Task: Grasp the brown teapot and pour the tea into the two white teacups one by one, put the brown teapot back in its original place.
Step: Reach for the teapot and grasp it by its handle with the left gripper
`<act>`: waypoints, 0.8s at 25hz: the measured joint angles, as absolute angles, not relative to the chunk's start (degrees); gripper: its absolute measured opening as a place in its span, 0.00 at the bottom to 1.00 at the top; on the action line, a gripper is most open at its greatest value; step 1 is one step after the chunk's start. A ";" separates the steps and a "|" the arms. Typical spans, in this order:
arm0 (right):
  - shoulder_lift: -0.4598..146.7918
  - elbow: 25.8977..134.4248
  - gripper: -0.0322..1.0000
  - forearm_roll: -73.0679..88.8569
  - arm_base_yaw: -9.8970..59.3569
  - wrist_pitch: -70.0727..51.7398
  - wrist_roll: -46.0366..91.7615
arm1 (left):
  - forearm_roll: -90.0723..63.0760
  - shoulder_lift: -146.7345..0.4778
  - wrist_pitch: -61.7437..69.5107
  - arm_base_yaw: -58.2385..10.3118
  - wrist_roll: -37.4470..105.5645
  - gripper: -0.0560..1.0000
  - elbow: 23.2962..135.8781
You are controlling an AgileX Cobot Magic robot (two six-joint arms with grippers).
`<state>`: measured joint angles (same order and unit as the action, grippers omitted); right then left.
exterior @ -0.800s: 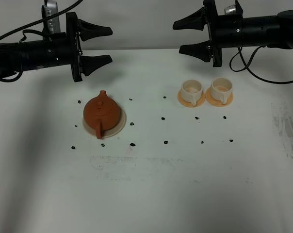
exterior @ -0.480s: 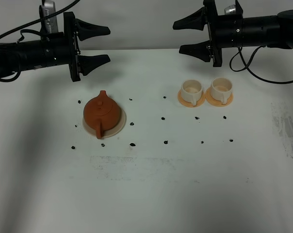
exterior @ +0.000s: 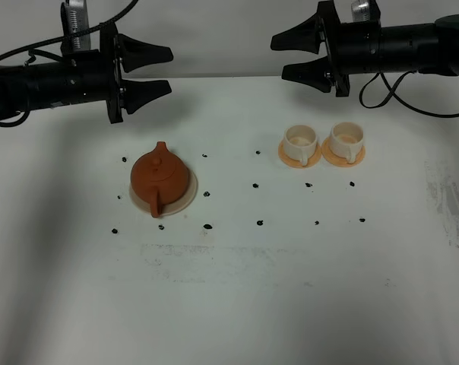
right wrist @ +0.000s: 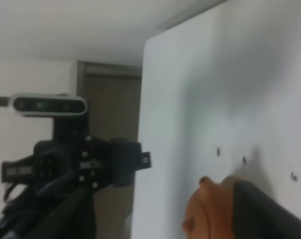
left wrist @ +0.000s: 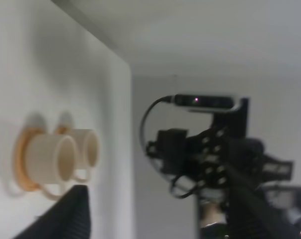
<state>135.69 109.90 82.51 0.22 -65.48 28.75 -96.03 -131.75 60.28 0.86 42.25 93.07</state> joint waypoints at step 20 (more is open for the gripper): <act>111.79 103.13 0.52 31.26 4.66 -39.53 22.84 | -54.71 -105.73 23.22 -6.10 50.68 0.20 80.99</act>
